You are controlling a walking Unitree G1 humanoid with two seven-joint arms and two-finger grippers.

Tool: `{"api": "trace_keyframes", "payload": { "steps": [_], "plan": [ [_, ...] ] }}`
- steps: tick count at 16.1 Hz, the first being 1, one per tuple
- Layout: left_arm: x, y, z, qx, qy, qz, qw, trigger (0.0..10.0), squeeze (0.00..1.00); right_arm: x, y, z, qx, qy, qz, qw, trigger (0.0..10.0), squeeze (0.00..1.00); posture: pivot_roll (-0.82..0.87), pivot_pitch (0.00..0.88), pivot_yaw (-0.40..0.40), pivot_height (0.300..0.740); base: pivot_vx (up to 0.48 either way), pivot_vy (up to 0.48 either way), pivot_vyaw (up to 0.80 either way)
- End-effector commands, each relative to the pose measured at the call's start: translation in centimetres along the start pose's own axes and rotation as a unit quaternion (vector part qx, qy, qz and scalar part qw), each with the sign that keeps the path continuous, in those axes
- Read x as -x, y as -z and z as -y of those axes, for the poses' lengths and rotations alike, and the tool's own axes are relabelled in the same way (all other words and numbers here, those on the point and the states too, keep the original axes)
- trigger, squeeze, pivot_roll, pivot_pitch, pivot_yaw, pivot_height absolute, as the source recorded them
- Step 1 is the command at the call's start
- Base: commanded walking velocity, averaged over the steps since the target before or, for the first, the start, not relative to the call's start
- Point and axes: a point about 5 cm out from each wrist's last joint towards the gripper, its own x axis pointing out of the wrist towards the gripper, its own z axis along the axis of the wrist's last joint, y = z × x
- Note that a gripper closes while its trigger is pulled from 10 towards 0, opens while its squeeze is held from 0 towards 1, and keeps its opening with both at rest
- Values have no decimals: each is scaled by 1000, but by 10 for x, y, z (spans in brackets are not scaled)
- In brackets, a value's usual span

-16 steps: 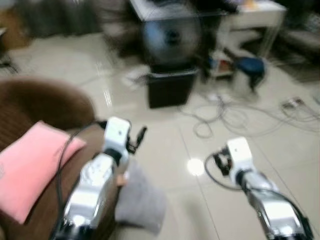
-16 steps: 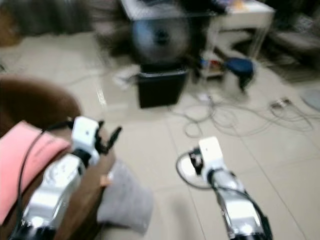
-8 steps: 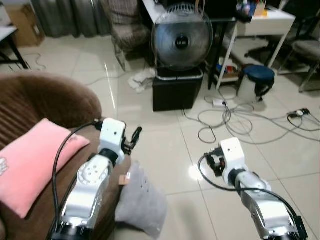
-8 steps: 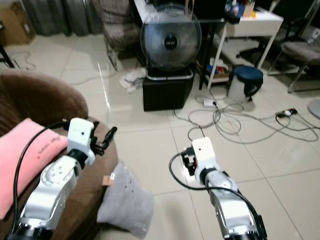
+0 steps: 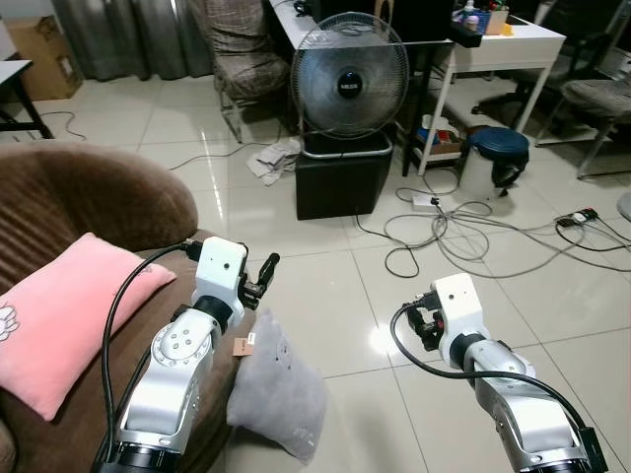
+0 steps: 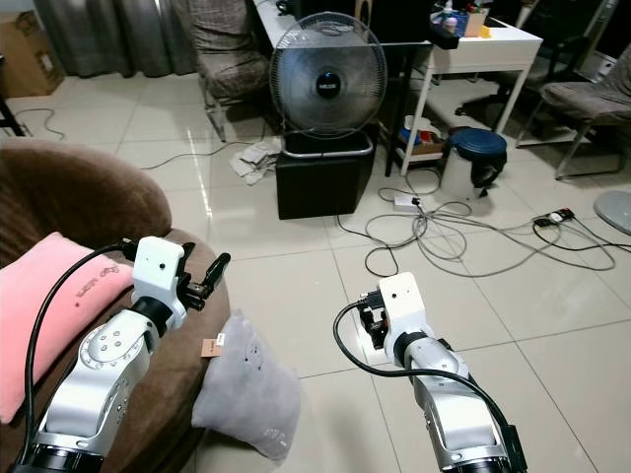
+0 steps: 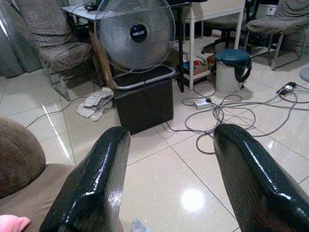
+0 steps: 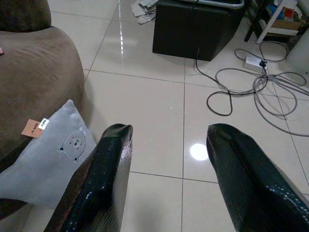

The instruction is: Move the pillow to the sofa from floor

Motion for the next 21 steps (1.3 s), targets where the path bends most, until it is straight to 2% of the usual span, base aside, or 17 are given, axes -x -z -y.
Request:
{"api": "trace_keyframes", "payload": {
  "steps": [1, 9, 18, 21],
  "plan": [
    [0, -2, 1, -5, 5, 0, 1000, 10000, 0, 1, -3, 1, -1, 4, 3, 1000, 10000, 0, 18, 0, 14, 694, 0, 0, 0],
    [-1, -2, 0, -8, 6, -3, 1000, 10000, 0, 1, -4, 0, -4, 5, 2, 1000, 10000, 0, 18, 0, 20, 639, 0, 0, 0],
    [-3, -3, 1, -7, 10, 0, 1000, 10000, 0, 0, -2, 2, -6, 11, 1, 1000, 10000, 0, 15, 0, 23, 639, 0, 0, 0],
    [-2, -4, 1, -4, 13, 2, 1000, 10000, 0, 0, -2, 2, -6, 11, 0, 1000, 10000, 0, 14, 0, 25, 639, 305, 0, 0]
  ]
}}
